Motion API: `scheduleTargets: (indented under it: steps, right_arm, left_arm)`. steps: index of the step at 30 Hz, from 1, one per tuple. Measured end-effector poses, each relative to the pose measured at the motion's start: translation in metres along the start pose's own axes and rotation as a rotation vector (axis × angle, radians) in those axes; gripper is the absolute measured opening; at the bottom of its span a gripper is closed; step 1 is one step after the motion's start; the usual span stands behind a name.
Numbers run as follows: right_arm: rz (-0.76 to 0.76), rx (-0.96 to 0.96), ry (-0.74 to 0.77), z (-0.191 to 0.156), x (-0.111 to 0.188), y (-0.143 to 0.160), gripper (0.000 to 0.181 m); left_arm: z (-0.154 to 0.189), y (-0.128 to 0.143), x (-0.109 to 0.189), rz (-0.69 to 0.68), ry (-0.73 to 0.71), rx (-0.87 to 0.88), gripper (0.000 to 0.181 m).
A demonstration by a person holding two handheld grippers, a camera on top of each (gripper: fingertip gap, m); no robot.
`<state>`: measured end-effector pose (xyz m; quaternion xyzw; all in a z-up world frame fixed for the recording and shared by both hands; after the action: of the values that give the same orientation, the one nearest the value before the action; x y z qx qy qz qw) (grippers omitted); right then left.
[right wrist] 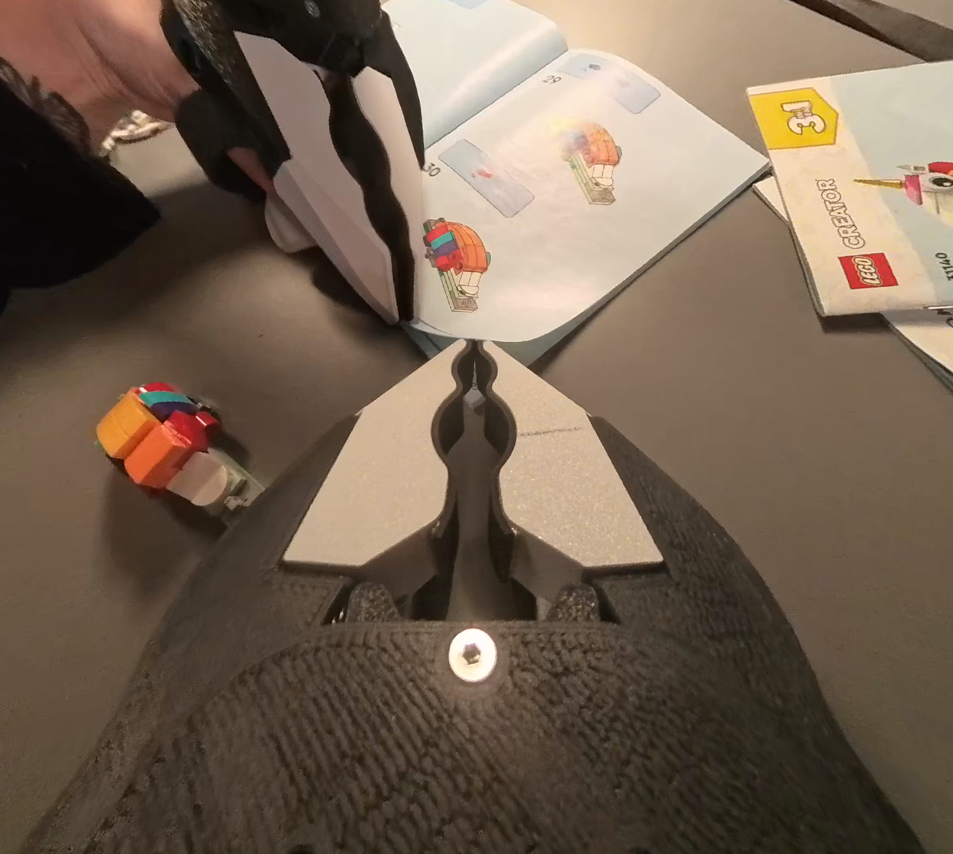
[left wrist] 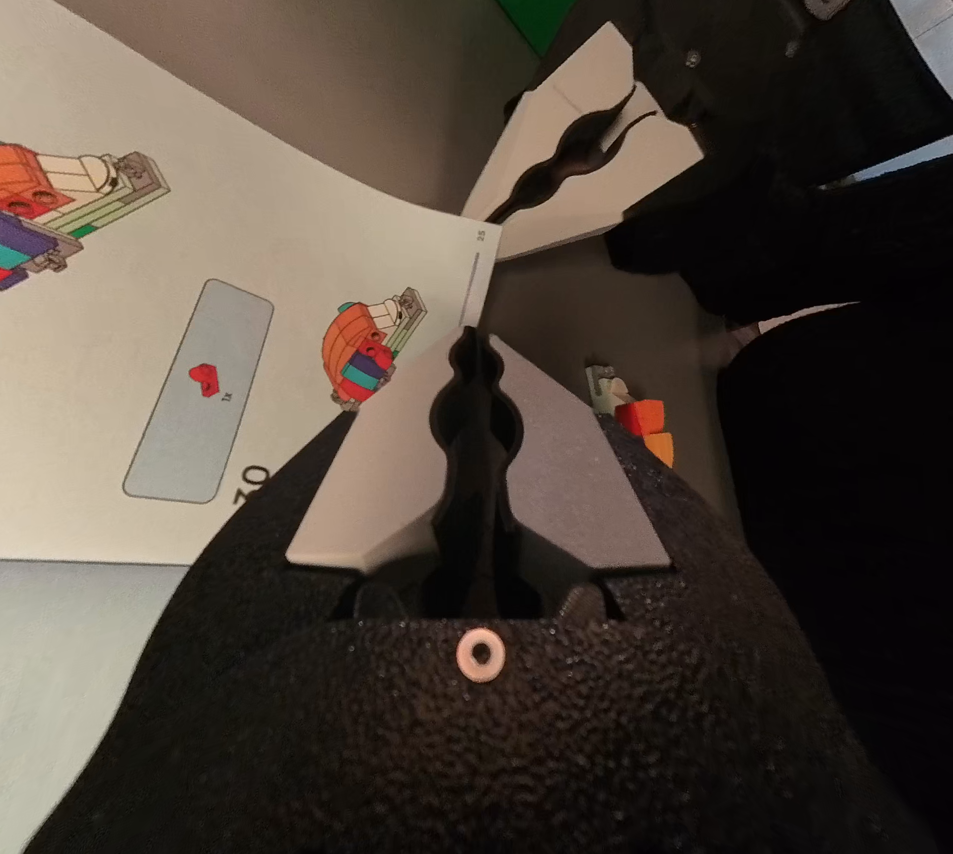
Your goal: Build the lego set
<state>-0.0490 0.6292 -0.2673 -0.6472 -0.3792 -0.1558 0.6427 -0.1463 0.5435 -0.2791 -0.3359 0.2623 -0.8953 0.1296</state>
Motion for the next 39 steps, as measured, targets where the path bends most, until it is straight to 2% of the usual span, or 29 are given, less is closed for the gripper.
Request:
scheduleTargets:
  steps: [1, 3, 6, 8, 11, 14, 21, 25, 29, 33, 35, 37, 39]
  right_arm:
    - [-0.006, 0.008, 0.010, 0.000, -0.001, 0.000, 0.000]
    - [-0.014, 0.034, 0.028, -0.002, -0.003, -0.001, 0.000]
    - [-0.022, 0.065, 0.054, -0.003, -0.008, -0.005, 0.000]
    - [-0.026, 0.075, 0.060, -0.003, -0.013, -0.010, 0.000]
    - [-0.021, 0.094, 0.089, -0.003, -0.023, -0.021, 0.000]
    - [-0.013, 0.133, 0.105, -0.008, -0.034, -0.037, 0.000]
    - [-0.010, 0.311, 0.032, -0.045, -0.069, -0.085, 0.000]
    - [-0.127, 0.380, 0.013, -0.060, -0.092, -0.092, 0.000]
    - [-0.212, 0.377, 0.005, -0.064, -0.104, -0.090, 0.000]
    - [-0.247, 0.319, 0.006, -0.065, -0.106, -0.093, 0.000]
    - [-0.274, 0.309, 0.019, -0.064, -0.105, -0.095, 0.000]
    - [-0.260, 0.319, 0.115, -0.062, -0.095, -0.102, 0.000]
    - [-0.175, 0.334, 0.205, -0.067, -0.076, -0.113, 0.004]
  left_arm:
    - [0.003, 0.000, 0.001, 0.004, 0.013, -0.033, 0.001]
    - [0.015, -0.006, 0.008, 0.080, 0.008, -0.163, 0.004]
    - [0.039, -0.021, 0.037, 0.263, -0.086, -0.273, 0.003]
    - [0.045, -0.023, 0.062, 0.370, -0.255, -0.276, 0.003]
    - [0.047, -0.008, 0.101, 0.492, -0.535, -0.207, 0.000]
    - [0.065, 0.014, 0.129, 0.604, -0.633, -0.143, 0.000]
    - [0.089, 0.070, 0.161, 0.688, -0.871, -0.081, 0.000]
    - [0.089, 0.090, 0.170, 0.694, -0.957, -0.079, 0.000]
    - [0.087, 0.100, 0.174, 0.712, -1.022, -0.114, 0.000]
    - [0.082, 0.107, 0.178, 0.779, -1.119, -0.154, 0.000]
    - [0.078, 0.110, 0.178, 0.769, -1.146, -0.142, 0.000]
    - [0.078, 0.112, 0.179, 0.763, -1.154, -0.146, 0.000]
    - [0.081, 0.113, 0.182, 0.786, -1.181, -0.155, 0.000]
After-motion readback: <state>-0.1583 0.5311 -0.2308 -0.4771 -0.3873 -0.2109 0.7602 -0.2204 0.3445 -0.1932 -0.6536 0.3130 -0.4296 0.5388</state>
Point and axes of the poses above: each gripper's, where its closed fingertips meet, x back along the fingers, y out of its underside, z = x × y across the jaws, the point moved 7 cm from there along x, back along the fingers, and after that the axes turned 8 degrees about -z, right-handed, at the moved point
